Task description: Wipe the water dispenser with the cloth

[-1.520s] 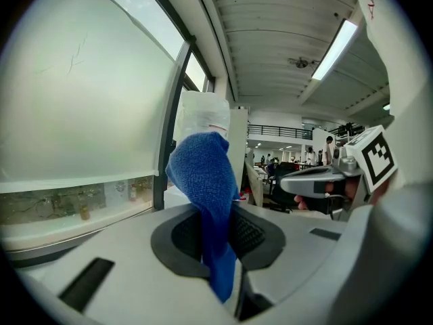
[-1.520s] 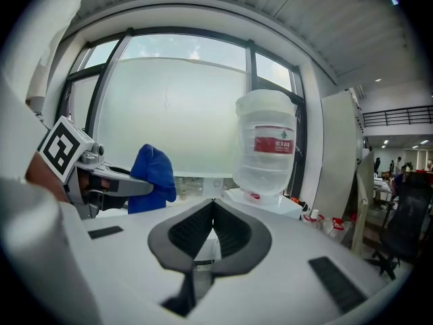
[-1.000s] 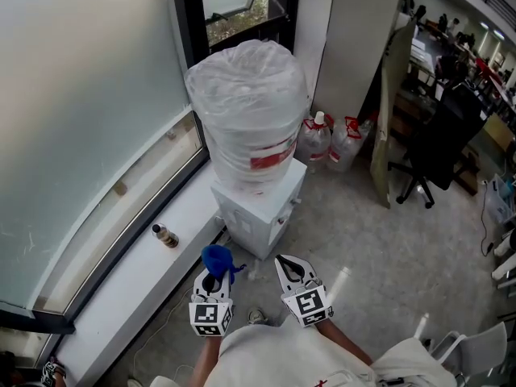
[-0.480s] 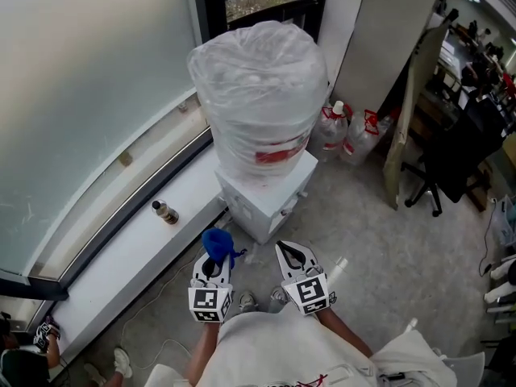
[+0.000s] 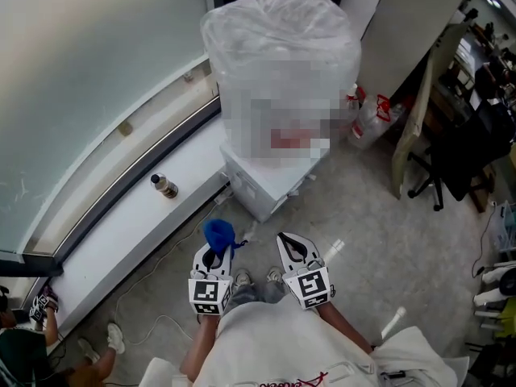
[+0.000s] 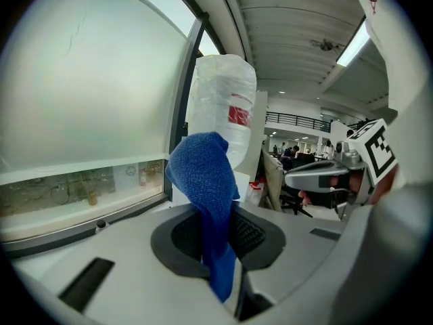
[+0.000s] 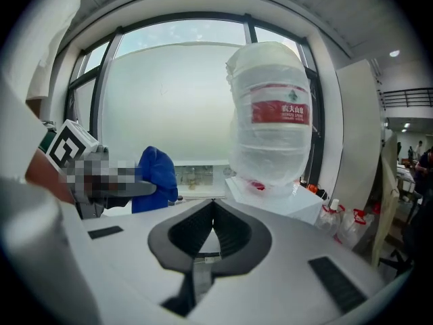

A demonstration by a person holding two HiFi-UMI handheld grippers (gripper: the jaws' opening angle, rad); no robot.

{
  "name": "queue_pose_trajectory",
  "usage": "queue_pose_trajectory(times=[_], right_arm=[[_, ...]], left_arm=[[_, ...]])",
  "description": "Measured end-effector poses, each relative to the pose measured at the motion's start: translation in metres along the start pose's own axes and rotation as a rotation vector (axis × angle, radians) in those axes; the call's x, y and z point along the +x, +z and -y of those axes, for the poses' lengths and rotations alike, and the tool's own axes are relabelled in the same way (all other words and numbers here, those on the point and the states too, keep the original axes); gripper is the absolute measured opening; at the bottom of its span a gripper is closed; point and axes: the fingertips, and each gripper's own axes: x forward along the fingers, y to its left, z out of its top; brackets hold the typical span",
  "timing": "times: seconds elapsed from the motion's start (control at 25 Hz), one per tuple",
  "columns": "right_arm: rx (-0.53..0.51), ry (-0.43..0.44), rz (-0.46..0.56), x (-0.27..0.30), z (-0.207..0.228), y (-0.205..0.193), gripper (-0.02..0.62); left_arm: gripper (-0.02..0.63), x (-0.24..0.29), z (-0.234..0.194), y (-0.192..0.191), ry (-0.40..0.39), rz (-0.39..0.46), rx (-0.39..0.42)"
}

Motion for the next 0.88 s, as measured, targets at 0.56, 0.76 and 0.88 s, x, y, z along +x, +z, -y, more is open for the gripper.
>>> queue_pose_trajectory(times=[0.56, 0.76, 0.88], right_arm=[[0.027, 0.014, -0.085, 0.013, -0.007, -0.034, 0.014], [0.028, 0.01, -0.092, 0.016, -0.003, -0.036, 0.014], [0.028, 0.009, -0.097, 0.018, -0.002, -0.035, 0.015]], left_arm=[[0.063, 0.01, -0.001, -0.045, -0.02, -0.077, -0.07], [0.063, 0.03, -0.011, -0.041, -0.028, -0.07, -0.054], [0.063, 0.053, -0.023, -0.035, -0.039, -0.065, -0.021]])
